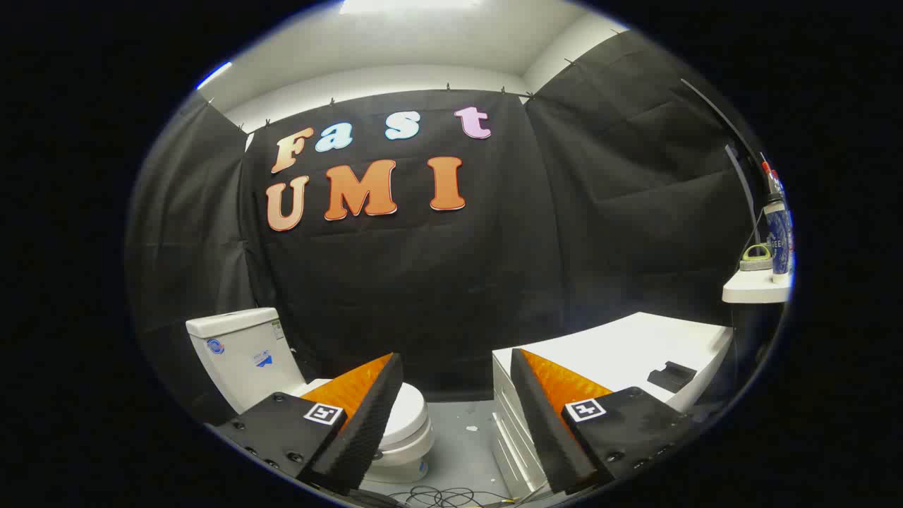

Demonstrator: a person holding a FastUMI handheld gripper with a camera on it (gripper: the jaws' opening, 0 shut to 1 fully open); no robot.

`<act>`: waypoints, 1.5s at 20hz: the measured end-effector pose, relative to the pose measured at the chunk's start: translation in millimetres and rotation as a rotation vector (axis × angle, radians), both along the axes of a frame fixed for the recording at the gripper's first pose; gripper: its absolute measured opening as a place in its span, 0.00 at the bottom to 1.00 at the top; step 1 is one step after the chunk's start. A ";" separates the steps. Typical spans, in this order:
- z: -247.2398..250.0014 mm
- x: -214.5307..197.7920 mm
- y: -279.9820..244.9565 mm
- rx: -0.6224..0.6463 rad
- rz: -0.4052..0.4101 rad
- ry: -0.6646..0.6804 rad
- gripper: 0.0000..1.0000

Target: Open the toilet lid.

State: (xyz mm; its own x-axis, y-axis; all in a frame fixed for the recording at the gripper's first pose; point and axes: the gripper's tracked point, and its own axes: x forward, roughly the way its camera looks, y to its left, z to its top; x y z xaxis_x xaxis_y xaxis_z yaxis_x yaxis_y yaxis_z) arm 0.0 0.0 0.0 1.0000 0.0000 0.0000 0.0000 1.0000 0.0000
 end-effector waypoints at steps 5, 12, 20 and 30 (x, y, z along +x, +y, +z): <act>-1.0 0.1 0.7 0.000 -0.001 0.001 0.99; 0.2 -0.4 1.5 -0.002 0.002 0.002 0.99; 0.0 -0.6 1.7 -0.001 0.004 0.004 0.99; 17.3 -0.3 22.8 0.002 0.035 -0.046 0.98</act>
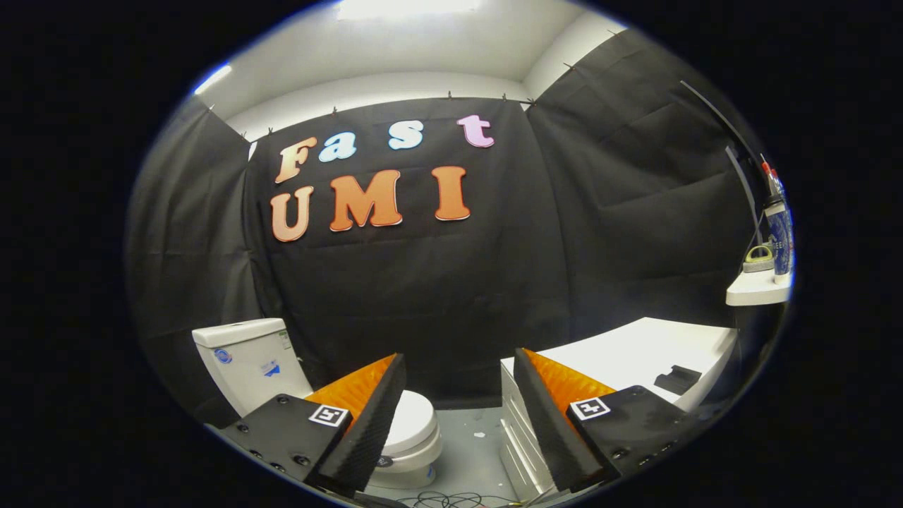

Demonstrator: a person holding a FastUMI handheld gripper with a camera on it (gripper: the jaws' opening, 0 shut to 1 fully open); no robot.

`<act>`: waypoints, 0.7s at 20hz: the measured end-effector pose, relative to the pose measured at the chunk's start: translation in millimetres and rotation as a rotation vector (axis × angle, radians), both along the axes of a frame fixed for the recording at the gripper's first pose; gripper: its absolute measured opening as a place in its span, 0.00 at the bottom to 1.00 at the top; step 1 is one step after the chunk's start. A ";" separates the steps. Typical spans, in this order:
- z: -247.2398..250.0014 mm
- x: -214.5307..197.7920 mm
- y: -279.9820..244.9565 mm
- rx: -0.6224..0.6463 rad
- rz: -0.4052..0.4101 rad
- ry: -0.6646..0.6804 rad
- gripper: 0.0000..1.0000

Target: Open the toilet lid.

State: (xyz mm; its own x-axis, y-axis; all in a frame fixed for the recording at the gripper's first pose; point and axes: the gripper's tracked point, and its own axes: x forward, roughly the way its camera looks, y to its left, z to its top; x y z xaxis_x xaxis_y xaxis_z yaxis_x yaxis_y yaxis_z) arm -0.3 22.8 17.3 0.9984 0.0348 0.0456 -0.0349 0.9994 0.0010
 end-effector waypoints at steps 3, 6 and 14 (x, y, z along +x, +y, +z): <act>3.9 13.2 8.3 0.009 0.006 -0.017 0.98; 3.6 37.2 18.6 0.036 0.016 -0.023 0.98; -23.1 94.9 81.0 0.051 0.066 0.022 0.98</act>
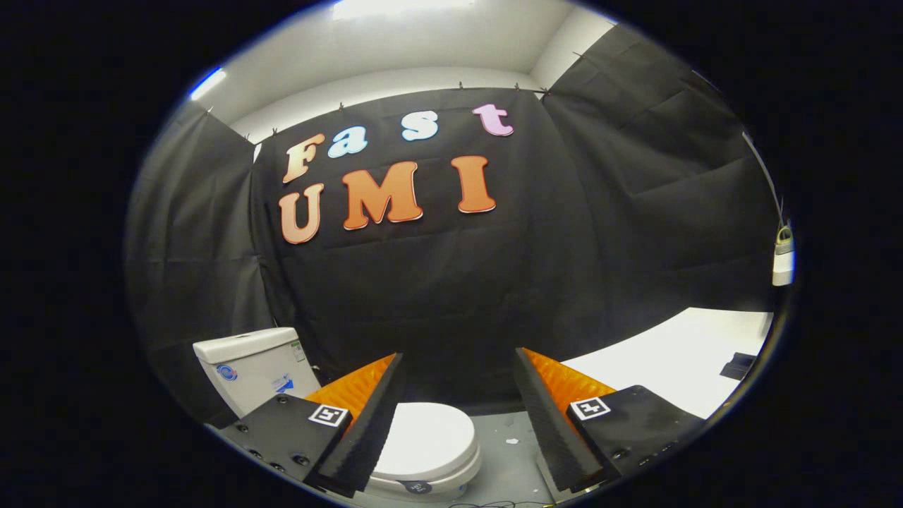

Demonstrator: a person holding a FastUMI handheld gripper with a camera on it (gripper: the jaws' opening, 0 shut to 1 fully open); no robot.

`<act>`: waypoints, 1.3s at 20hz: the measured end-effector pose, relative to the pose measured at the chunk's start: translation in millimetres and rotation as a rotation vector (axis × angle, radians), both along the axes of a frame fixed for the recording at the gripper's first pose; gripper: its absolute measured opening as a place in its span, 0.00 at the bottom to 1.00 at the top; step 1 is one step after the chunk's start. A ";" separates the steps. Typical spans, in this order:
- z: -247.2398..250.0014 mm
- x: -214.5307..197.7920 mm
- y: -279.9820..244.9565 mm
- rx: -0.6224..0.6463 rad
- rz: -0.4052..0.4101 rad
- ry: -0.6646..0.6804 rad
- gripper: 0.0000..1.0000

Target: Open the toilet lid.

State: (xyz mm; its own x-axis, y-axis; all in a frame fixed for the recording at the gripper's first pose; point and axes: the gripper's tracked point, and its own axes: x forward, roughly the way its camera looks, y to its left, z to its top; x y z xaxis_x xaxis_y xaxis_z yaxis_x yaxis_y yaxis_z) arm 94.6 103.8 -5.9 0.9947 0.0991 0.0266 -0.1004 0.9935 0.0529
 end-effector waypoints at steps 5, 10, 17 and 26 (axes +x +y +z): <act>-78.9 15.1 36.3 0.235 0.021 0.146 0.98; -171.7 21.0 48.6 0.396 0.028 0.388 0.99; -271.5 3.0 61.6 0.649 0.013 0.633 0.99; -355.4 -17.4 63.1 1.002 -0.057 0.871 0.98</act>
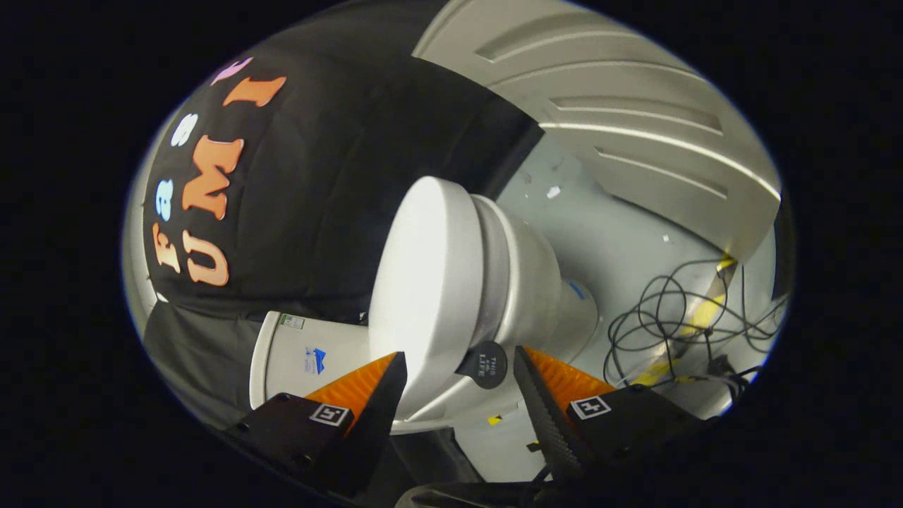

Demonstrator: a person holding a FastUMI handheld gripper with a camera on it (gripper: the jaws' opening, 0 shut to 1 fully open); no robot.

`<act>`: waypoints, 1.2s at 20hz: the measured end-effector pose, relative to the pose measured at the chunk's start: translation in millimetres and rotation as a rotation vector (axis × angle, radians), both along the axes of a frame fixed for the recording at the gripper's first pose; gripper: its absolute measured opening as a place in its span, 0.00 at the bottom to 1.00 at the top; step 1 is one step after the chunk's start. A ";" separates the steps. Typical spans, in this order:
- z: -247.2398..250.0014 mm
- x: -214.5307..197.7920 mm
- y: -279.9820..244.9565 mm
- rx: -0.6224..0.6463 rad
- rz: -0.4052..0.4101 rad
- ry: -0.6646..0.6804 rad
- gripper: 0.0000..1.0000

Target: Open the toilet lid.

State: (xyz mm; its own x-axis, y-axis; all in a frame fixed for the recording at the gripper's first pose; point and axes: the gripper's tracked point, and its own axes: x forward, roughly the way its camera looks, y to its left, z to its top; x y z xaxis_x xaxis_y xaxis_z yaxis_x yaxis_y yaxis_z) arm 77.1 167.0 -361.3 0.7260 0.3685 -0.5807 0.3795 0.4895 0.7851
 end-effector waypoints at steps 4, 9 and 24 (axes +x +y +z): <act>-15.6 6.7 1.5 0.050 -0.052 0.040 0.98; -15.1 8.6 13.9 0.091 -0.025 0.039 0.96; -33.0 22.9 8.3 0.075 -0.048 0.069 0.29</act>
State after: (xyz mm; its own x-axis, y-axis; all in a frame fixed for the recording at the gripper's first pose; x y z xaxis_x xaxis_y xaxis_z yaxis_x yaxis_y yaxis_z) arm 100.0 175.2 -394.3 0.7032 0.3790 -0.6016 0.4551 0.4101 0.7904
